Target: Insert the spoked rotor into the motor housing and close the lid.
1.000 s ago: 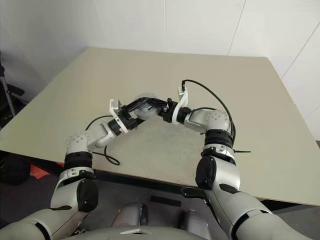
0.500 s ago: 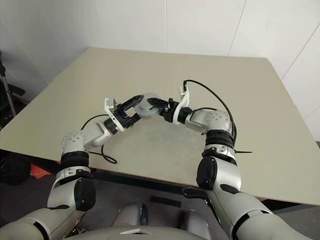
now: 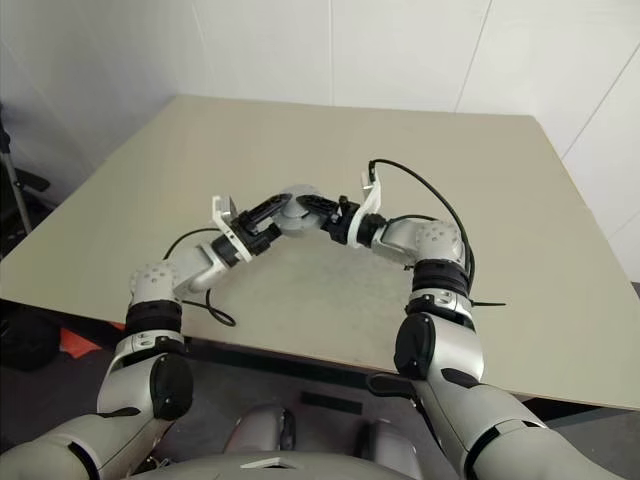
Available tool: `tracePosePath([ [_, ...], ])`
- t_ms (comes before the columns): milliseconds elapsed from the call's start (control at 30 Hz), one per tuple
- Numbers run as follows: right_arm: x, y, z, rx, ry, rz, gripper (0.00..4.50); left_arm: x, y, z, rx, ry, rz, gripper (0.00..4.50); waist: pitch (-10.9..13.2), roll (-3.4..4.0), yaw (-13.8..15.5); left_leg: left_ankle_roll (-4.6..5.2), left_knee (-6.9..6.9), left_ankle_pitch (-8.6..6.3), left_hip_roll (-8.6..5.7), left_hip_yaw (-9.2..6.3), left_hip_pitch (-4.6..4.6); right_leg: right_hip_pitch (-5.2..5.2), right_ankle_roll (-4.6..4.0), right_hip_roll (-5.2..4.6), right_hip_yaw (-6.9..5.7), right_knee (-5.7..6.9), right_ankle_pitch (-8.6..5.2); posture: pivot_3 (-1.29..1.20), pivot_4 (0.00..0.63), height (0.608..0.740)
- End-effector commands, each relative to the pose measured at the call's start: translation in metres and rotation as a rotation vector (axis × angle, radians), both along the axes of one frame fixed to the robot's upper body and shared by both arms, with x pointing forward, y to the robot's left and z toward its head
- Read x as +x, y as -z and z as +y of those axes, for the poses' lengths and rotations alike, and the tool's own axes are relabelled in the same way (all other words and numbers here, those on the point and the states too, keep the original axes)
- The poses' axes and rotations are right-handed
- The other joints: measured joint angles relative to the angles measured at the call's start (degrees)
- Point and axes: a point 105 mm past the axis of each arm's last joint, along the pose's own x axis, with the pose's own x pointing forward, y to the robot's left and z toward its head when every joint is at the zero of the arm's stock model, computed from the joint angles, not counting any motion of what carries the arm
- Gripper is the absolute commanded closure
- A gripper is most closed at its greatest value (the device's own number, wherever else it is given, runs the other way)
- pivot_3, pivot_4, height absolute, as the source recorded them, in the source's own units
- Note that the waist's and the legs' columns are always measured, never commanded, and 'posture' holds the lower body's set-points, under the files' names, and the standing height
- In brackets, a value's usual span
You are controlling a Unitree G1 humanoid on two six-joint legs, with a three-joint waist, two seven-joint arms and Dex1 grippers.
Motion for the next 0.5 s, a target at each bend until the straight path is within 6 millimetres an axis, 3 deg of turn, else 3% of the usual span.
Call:
tracePosePath([
  [33, 0.004, -0.021, 0.001, 0.05, 0.003, -0.07, 2.45, 0.0, -0.01, 0.008, -0.021, -0.023, -0.045, 1.21, 0.0, 0.0, -0.01, 0.0, 0.0, 0.0, 0.0, 0.0, 0.0, 0.0, 0.0, 0.0, 0.0, 0.0, 0.0, 0.0, 0.0, 0.74],
  [400, 0.004, -0.024, 0.001, 0.054, 0.002, -0.076, 2.45, 0.001, -0.002, -0.002, 0.007, -0.006, -0.019, 1.21, 0.0, 0.0, 0.01, 0.0, 0.02, 0.0, 0.0, 0.0, 0.0, 0.0, 0.0, 0.0, 0.0, 0.02, 0.0, 0.0, 0.0, 0.74],
  [500, 0.005, -0.024, 0.001, 0.054, 0.006, -0.075, 2.45, 0.002, 0.0, -0.001, 0.013, -0.016, -0.012, 1.79, 0.0, 0.0, 0.01, 0.0, 0.02, 0.0, 0.0, 0.0, 0.0, 0.0, 0.0, 0.0, 0.0, 0.02, 0.0, 0.0, 0.0, 0.74],
])
